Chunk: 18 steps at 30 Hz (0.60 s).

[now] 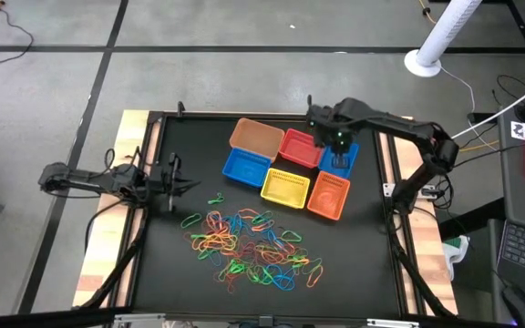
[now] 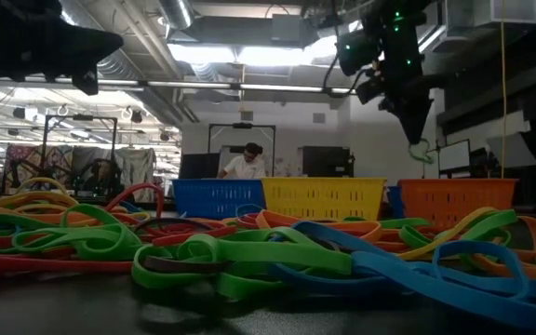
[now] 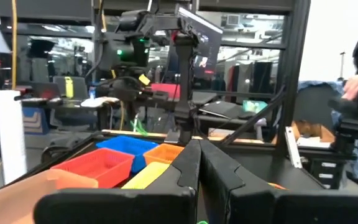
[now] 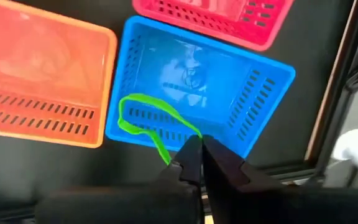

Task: Sort rubber bands into baskets
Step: Put the green rubber band into the right blue basket

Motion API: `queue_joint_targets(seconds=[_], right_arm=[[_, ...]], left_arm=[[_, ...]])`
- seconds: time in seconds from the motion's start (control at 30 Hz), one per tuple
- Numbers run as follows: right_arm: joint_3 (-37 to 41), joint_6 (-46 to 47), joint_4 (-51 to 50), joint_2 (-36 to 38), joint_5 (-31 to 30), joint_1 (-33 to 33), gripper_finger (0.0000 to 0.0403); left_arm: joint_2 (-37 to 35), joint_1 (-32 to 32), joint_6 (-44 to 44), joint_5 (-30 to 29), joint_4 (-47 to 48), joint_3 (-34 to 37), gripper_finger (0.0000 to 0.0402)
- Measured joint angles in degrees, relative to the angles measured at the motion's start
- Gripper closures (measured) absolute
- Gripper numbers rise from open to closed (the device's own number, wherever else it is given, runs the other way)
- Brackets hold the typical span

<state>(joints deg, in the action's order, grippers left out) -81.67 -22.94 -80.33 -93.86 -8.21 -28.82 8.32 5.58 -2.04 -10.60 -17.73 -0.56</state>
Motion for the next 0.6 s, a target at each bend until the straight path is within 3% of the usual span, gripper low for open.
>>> queue_joint_targets(seconds=[0.33, 0.6], right_arm=[[0.0, 0.1, 2.7, 0.0, -0.2, -4.0, 0.0296], [0.0, 0.1, 5.5, 0.0, 1.4, -3.8, 0.0245]], left_arm=[[10.5, 0.0, -1.2, -1.1, -7.2, -1.1, 0.0398], [23.4, 0.0, -2.3, -2.1, 0.2, -12.7, 0.0398]])
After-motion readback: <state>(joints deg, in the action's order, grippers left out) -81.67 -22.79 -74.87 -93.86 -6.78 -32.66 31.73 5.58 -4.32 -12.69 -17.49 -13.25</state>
